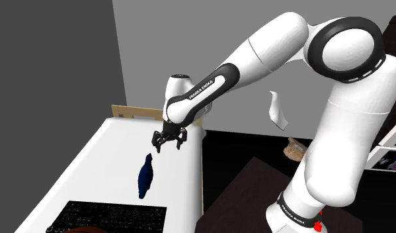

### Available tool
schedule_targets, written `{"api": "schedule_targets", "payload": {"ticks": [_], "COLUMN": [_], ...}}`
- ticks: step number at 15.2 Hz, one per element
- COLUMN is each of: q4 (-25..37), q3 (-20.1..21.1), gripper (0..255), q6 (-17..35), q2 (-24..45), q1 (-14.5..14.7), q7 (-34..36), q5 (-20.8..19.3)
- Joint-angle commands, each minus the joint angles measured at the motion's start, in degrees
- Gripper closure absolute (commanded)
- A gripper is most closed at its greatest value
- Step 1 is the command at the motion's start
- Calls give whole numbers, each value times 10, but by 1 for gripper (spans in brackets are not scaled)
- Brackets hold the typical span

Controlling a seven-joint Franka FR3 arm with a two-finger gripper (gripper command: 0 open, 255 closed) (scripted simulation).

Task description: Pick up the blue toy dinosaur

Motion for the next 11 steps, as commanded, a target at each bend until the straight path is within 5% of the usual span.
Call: {"api": "schedule_targets", "payload": {"ticks": [1, 11], "q4": [39, 224], "q3": [0, -14], "gripper": [0, 0], "q6": [14, 51], "q2": [51, 264], "q1": [6, 44], "q7": [17, 80], "q5": [-7, -20]}}
